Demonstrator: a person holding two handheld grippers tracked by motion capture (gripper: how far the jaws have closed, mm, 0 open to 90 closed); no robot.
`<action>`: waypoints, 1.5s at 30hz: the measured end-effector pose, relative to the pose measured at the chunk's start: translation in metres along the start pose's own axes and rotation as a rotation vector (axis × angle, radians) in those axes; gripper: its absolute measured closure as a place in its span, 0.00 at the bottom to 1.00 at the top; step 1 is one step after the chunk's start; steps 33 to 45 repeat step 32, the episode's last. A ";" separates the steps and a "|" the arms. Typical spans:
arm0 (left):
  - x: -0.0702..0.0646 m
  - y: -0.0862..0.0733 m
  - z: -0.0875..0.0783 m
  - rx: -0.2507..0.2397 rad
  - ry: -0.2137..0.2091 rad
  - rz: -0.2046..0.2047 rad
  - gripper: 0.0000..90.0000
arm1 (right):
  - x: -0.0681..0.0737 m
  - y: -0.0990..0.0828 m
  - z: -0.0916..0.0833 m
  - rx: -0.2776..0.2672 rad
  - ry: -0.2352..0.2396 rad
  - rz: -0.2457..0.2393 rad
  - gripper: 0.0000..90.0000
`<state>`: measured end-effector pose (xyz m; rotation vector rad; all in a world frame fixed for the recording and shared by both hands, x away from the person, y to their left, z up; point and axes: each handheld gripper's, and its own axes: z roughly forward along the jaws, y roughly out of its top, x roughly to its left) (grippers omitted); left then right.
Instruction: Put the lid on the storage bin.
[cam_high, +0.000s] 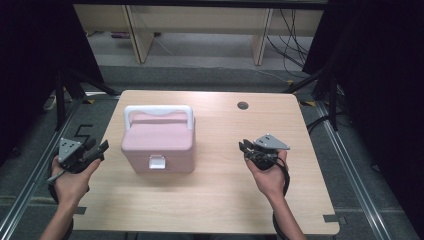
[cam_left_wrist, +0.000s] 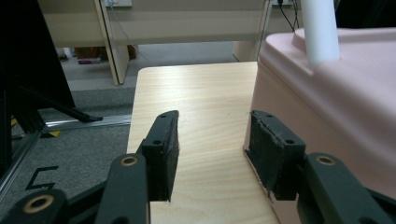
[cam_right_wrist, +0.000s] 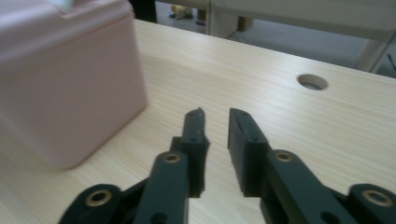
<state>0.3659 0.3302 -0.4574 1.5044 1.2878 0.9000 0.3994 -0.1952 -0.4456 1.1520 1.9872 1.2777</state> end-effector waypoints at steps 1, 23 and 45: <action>0.000 -0.003 0.000 -0.010 -0.006 -0.002 0.57 | -0.005 -0.003 -0.003 0.012 -0.022 -0.015 0.81; 0.001 -0.069 0.003 0.011 0.011 -0.033 0.54 | -0.043 -0.077 -0.033 0.055 -0.113 0.125 0.63; 0.001 -0.071 0.000 -0.025 0.017 -0.036 0.52 | -0.044 -0.088 -0.040 0.010 -0.128 0.145 0.62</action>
